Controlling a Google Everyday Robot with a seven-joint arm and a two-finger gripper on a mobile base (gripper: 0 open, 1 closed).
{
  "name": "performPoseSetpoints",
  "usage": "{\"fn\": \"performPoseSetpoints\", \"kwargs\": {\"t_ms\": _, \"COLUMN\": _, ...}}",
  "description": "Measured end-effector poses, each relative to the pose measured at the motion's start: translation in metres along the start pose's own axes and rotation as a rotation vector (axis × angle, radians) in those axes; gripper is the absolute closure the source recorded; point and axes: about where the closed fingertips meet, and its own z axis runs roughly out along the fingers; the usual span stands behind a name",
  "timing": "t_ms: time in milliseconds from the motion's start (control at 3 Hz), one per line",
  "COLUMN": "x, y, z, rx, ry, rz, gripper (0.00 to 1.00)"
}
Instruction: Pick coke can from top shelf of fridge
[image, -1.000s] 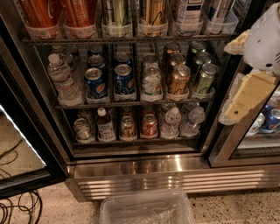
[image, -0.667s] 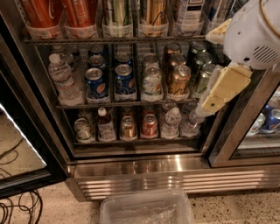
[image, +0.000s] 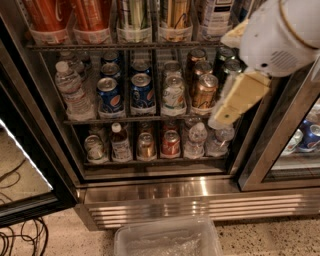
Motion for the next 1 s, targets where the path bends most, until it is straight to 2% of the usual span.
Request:
{"fn": "performPoseSetpoints", "kwargs": {"t_ms": 333, "x": -0.054, "y": -0.017, "z": 0.014, "rx": 0.022, "ry": -0.171, "rz": -0.036, "gripper": 0.0}}
{"fn": "performPoseSetpoints", "kwargs": {"t_ms": 667, "x": -0.099, "y": -0.05, "z": 0.011, "rx": 0.091, "ry": -0.341, "rz": 0.014, "gripper": 0.0}}
{"fn": "performPoseSetpoints", "kwargs": {"t_ms": 1000, "x": -0.138, "y": -0.061, "z": 0.003, "rx": 0.082, "ry": -0.502, "rz": 0.012, "gripper": 0.0}}
